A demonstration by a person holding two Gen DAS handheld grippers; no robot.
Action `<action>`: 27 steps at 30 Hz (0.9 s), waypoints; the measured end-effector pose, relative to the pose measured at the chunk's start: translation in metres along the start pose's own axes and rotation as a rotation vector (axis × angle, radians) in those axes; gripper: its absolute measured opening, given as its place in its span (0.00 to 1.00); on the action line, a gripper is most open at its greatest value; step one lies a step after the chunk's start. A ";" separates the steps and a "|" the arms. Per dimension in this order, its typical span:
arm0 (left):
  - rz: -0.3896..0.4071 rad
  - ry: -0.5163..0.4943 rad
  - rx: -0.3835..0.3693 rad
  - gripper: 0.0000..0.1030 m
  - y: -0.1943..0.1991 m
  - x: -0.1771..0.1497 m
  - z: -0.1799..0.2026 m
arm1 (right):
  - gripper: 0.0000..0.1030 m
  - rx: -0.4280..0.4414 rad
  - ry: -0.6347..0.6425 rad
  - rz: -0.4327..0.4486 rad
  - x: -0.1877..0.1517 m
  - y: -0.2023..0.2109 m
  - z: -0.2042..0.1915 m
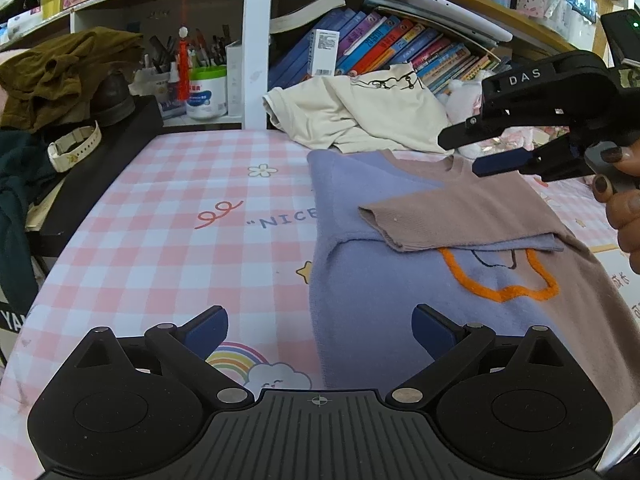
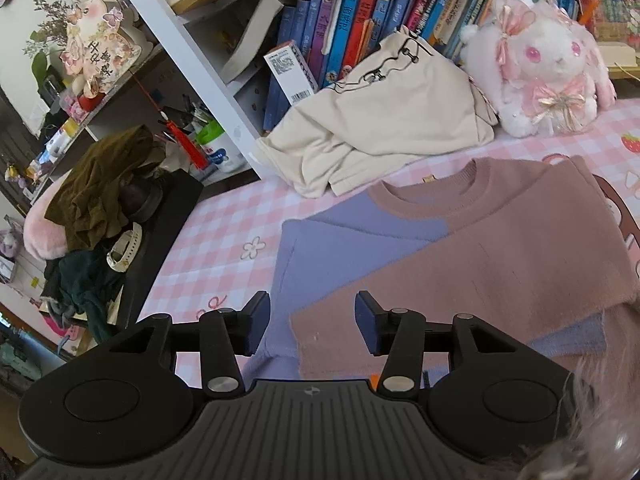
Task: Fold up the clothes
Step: 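Lay the mauve sleeve on the lavender sleeve and open the right gripper, then move both grippers back and down to the sweater hem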
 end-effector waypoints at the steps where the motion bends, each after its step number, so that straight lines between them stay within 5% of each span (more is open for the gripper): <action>1: -0.001 -0.004 -0.002 0.97 -0.001 0.001 0.002 | 0.44 -0.003 -0.003 -0.001 -0.001 0.001 0.002; 15: -0.017 -0.042 -0.018 0.97 0.003 -0.005 0.018 | 0.46 -0.070 -0.042 -0.015 -0.034 0.020 0.039; 27: -0.017 0.020 0.022 0.97 0.009 -0.010 0.027 | 0.73 -0.131 0.102 0.011 -0.077 0.056 0.071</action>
Point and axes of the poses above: each gripper's, at about its wrist camera, not at the fingertips, and y roughly against the way its jaws point, z to its right, x to its top, the point moved 5 cm from there along -y, roughly the way its jaws point, and after that the axes turned 10 degrees about -x, right-handed, at the moved point
